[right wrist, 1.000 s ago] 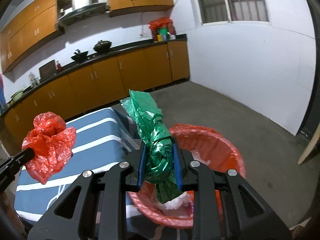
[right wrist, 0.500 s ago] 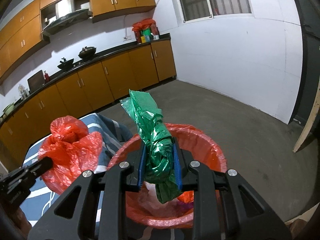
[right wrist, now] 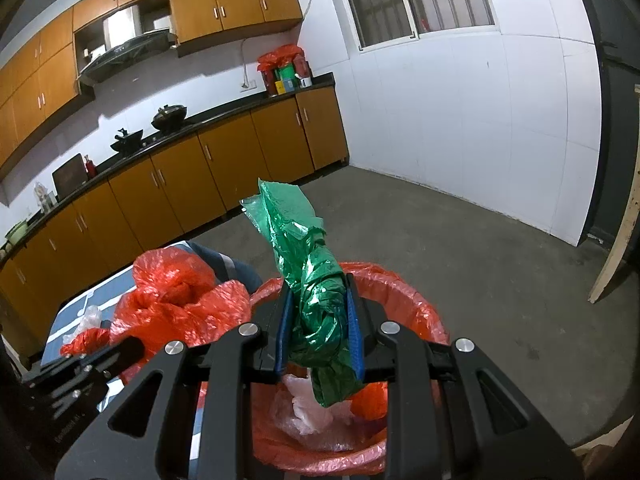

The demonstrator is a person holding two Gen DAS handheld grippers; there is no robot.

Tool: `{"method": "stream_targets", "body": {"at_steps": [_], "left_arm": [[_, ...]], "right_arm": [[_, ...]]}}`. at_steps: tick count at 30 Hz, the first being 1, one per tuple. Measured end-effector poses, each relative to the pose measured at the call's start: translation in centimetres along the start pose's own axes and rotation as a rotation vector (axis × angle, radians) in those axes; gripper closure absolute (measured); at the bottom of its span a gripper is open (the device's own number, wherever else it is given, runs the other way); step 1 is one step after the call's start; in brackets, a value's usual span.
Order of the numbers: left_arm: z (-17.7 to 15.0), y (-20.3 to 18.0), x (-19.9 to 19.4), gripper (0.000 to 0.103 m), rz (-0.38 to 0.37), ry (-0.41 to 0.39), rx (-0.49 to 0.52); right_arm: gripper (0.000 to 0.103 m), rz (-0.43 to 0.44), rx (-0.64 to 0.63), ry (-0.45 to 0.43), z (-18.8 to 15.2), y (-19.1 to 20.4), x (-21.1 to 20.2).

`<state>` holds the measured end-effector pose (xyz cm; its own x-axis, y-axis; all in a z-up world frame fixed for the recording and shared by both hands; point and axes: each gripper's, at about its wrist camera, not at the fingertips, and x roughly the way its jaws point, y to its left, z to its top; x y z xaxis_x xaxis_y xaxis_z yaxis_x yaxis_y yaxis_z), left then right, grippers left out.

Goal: Collect trash
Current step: 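Open both tools to drop the green and red bags into the basket, then move both open tools back toward the remaining red bag and clear bag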

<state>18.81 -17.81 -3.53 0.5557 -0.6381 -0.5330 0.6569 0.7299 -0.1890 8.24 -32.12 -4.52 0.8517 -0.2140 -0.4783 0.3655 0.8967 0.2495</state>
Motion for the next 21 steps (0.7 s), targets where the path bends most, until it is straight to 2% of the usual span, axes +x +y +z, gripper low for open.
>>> {"method": "stream_targets", "body": {"at_steps": [9, 10, 13, 15, 21], "left_arm": [[-0.2, 0.3, 2.1, 0.096, -0.017, 0.038, -0.025], [-0.3, 0.5, 2.4, 0.094, -0.02, 0.047, -0.035], [-0.5, 0.8, 3.0, 0.085, -0.018, 0.065, -0.051], [-0.8, 1.2, 3.2, 0.083, -0.004, 0.073, -0.057], [-1.1, 3.2, 1.7, 0.07, 0.078, 0.043, -0.08]], "right_arm": [[0.077, 0.04, 0.034, 0.033, 0.2, -0.6, 1.2], [0.076, 0.048, 0.04, 0.038, 0.4, -0.9, 1.3], [0.066, 0.054, 0.044, 0.046, 0.3, -1.0, 1.5], [0.058, 0.055, 0.044, 0.045, 0.4, -1.0, 1.4], [0.056, 0.038, 0.007, 0.037, 0.5, -0.3, 0.9]]}}
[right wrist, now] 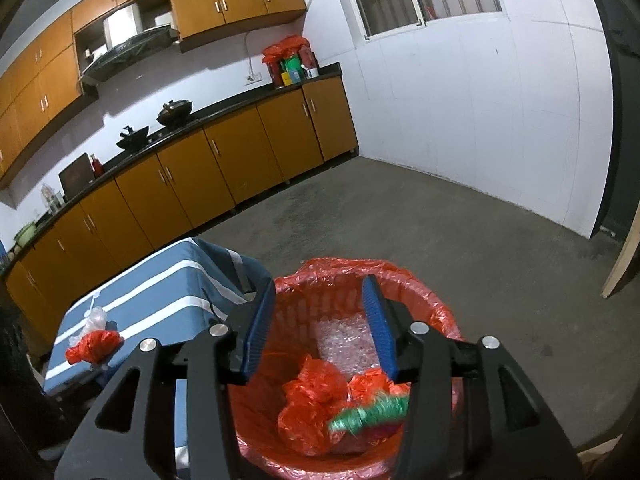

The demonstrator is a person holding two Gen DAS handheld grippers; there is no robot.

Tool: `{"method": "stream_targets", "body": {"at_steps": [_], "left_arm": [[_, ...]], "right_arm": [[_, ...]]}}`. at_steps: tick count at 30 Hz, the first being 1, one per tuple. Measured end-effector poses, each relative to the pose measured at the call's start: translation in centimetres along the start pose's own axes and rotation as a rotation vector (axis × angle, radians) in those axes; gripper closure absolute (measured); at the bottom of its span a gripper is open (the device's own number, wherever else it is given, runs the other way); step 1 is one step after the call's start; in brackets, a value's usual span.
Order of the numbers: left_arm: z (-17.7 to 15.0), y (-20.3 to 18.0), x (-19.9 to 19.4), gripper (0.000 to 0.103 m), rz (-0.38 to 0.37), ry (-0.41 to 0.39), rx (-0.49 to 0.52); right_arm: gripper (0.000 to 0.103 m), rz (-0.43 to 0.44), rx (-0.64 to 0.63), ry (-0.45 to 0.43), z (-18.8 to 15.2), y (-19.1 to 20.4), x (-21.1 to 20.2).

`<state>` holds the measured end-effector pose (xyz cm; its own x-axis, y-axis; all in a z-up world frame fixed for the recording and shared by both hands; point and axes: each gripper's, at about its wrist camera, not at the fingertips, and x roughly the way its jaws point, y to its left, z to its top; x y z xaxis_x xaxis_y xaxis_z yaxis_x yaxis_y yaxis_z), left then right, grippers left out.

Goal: Collect trash
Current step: 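Move both open tools back toward the remaining red bag and clear bag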

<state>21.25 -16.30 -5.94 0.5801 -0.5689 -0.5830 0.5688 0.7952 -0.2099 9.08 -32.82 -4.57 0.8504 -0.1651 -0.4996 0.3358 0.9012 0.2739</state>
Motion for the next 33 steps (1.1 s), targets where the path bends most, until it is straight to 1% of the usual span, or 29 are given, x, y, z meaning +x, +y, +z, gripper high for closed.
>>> {"method": "stream_targets", "body": {"at_steps": [4, 7, 9, 13, 15, 17, 19, 21, 22, 27, 31, 33], "left_arm": [[0.2, 1.7, -1.5, 0.066, 0.059, -0.024, -0.018], [0.3, 3.4, -3.0, 0.062, 0.12, -0.043, -0.036], [0.1, 5.0, -4.4, 0.059, 0.174, -0.059, -0.054], [-0.7, 8.7, -7.2, 0.055, 0.288, -0.075, -0.099], [-1.4, 11.0, -8.8, 0.054, 0.357, -0.08, -0.122], [-2.1, 13.2, -10.5, 0.05, 0.43, -0.085, -0.144], [-2.8, 15.3, -12.0, 0.047, 0.494, -0.088, -0.166], [-3.5, 17.8, -13.7, 0.045, 0.561, -0.091, -0.199], [-4.0, 19.3, -14.8, 0.043, 0.599, -0.091, -0.225], [-5.5, 23.4, -18.9, 0.036, 0.701, -0.121, -0.322], [-6.7, 25.5, -21.4, 0.035, 0.738, -0.139, -0.383], [-7.3, 26.6, -22.4, 0.035, 0.751, -0.145, -0.412]], "right_arm": [[0.056, 0.007, -0.029, -0.002, 0.2, 0.7, -0.1], [0.056, 0.033, -0.056, 0.007, 0.3, 1.9, 0.0], [0.056, 0.061, -0.082, 0.019, 0.3, 3.0, 0.2], [0.056, 0.136, -0.158, 0.048, -0.1, 6.7, 1.1], [0.056, 0.179, -0.191, 0.068, -0.6, 8.9, 1.6], [0.056, 0.213, -0.216, 0.081, -0.9, 10.7, 2.1], [0.056, 0.256, -0.251, 0.1, -1.4, 13.3, 2.7], [0.052, 0.284, -0.274, 0.11, -1.8, 15.2, 3.1], [0.052, 0.306, -0.294, 0.116, -2.2, 16.8, 3.4], [0.051, 0.371, -0.346, 0.15, -3.5, 22.3, 5.1], [0.051, 0.417, -0.395, 0.197, -5.4, 27.2, 6.7], [0.051, 0.425, -0.43, 0.211, -6.5, 29.6, 7.5]]}}
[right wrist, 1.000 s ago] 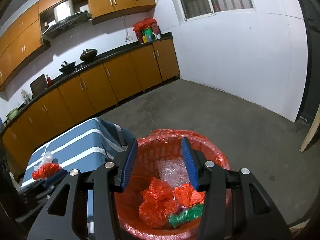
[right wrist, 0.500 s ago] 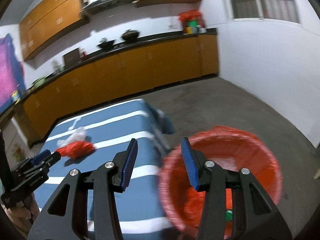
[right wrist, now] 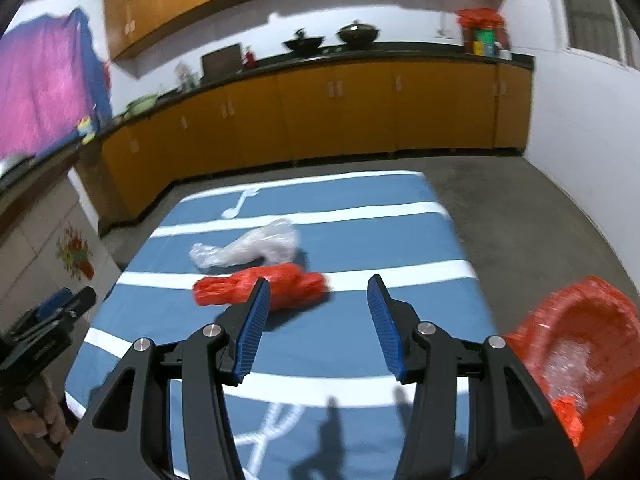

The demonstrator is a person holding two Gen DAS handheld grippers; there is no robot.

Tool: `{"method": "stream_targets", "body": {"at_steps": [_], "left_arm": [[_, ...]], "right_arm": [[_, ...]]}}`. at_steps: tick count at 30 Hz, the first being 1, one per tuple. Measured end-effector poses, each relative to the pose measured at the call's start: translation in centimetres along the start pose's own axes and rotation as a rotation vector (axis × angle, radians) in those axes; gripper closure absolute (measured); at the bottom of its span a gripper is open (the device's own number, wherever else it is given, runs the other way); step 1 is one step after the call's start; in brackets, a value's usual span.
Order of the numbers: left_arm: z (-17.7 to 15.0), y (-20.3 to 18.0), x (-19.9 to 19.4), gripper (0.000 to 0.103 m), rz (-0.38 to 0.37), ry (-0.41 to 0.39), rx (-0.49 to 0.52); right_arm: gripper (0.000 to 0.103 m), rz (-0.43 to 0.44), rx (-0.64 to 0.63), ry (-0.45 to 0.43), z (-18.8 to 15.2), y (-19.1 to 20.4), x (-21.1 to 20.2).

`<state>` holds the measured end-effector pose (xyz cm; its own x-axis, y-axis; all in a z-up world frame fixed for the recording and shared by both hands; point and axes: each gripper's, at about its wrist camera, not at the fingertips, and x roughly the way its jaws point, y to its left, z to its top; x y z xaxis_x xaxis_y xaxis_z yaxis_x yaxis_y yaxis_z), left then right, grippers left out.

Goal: Collect trash
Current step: 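Move both open tools back toward the remaining red bag and clear bag, then grasp the red bag with the right tool while the left tool grasps the clear bag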

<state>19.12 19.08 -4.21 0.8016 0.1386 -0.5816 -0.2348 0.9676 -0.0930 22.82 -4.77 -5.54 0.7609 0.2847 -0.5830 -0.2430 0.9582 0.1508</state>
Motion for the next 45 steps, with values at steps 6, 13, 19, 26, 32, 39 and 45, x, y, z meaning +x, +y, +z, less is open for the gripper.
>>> {"method": "stream_targets", "body": {"at_steps": [6, 13, 19, 26, 32, 39, 45], "left_arm": [[0.2, 3.6, 0.0, 0.035, 0.02, -0.003, -0.057], [0.2, 6.0, 0.3, 0.035, 0.038, 0.002, -0.094], [-0.2, 6.6, 1.1, 0.035, 0.035, 0.015, -0.105], [-0.3, 6.5, 1.8, 0.035, 0.019, 0.021, -0.1], [0.3, 5.4, 2.1, 0.035, 0.007, 0.018, -0.064], [2.1, 3.1, 3.8, 0.035, -0.03, 0.031, -0.011], [4.0, -1.2, 7.0, 0.035, -0.115, 0.063, 0.067]], "right_arm": [[0.051, -0.009, -0.014, 0.053, 0.3, 3.7, 5.2], [0.043, -0.102, 0.026, 0.11, 0.5, 5.3, 10.3], [0.038, -0.168, -0.031, 0.137, -0.5, 5.6, 11.2], [0.033, -0.152, 0.025, 0.181, -2.8, 3.2, 9.6], [0.046, -0.113, 0.058, 0.239, -3.5, 2.3, 10.4], [0.068, -0.056, 0.035, 0.216, -3.1, 2.2, 9.8], [0.072, -0.039, 0.062, 0.185, -3.1, 0.1, 8.0]]}}
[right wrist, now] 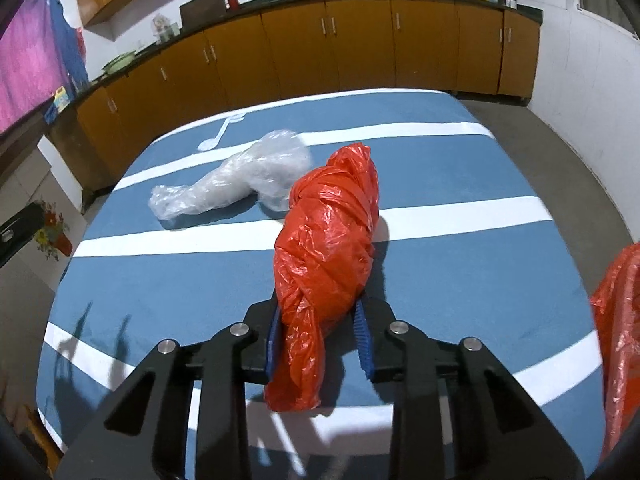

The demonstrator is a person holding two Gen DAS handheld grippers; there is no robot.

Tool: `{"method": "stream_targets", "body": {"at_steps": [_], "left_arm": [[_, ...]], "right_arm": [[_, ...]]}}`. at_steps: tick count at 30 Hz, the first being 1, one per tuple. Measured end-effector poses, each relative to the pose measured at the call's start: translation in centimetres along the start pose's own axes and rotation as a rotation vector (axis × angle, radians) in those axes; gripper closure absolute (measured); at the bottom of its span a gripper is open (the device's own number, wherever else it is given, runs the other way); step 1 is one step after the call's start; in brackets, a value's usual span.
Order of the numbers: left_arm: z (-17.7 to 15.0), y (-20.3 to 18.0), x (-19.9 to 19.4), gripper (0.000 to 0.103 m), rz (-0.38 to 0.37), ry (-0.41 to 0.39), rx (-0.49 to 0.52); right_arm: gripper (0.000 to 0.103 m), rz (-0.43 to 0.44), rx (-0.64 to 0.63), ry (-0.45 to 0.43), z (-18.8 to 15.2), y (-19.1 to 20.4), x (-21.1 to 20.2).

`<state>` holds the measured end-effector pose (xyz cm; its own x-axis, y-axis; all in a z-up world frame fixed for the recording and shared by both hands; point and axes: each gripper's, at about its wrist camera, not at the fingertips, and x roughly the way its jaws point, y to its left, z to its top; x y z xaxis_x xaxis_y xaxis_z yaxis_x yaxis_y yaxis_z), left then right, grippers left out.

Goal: Collect trash
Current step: 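Grasp the red bag with the right tool while the left tool grasps the clear bag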

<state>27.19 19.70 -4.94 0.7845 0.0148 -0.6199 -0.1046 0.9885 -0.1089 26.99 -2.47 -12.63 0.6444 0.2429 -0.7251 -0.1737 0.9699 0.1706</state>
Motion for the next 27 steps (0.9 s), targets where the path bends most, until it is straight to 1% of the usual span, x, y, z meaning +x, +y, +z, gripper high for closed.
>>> {"method": "stream_targets", "body": {"at_steps": [6, 10, 11, 15, 19, 21, 23, 25, 27], "left_arm": [[1.4, -5.2, 5.5, 0.036, -0.099, 0.07, 0.096], [1.7, -7.6, 9.4, 0.038, -0.113, 0.121, 0.143], [1.6, -8.1, 10.6, 0.041, -0.109, 0.14, 0.165], [1.4, -8.8, 13.6, 0.052, -0.104, 0.207, 0.201], [1.2, -9.0, 15.7, 0.065, -0.14, 0.277, 0.206], [1.0, -9.1, 16.1, 0.07, -0.14, 0.281, 0.219], [0.9, -9.2, 16.1, 0.08, -0.149, 0.275, 0.225], [0.8, -9.2, 15.6, 0.085, -0.158, 0.269, 0.219], [0.6, -9.1, 15.0, 0.087, -0.158, 0.261, 0.213]], "right_arm": [[0.072, -0.029, 0.066, -0.038, 0.2, -3.4, -1.9], [0.072, -0.026, 0.089, -0.049, 0.3, -4.7, -2.7], [0.072, -0.022, 0.092, -0.05, 0.5, -4.8, -2.8], [0.072, -0.008, 0.106, -0.048, 0.6, -5.4, -2.9], [0.072, 0.004, 0.12, -0.043, 0.4, -5.9, -2.8], [0.072, 0.008, 0.126, -0.04, 0.3, -6.1, -2.7], [0.072, 0.009, 0.129, -0.04, 0.1, -6.2, -2.9], [0.072, 0.009, 0.133, -0.043, 0.0, -6.3, -3.1], [0.072, 0.01, 0.134, -0.051, 0.1, -6.3, -3.7]]}}
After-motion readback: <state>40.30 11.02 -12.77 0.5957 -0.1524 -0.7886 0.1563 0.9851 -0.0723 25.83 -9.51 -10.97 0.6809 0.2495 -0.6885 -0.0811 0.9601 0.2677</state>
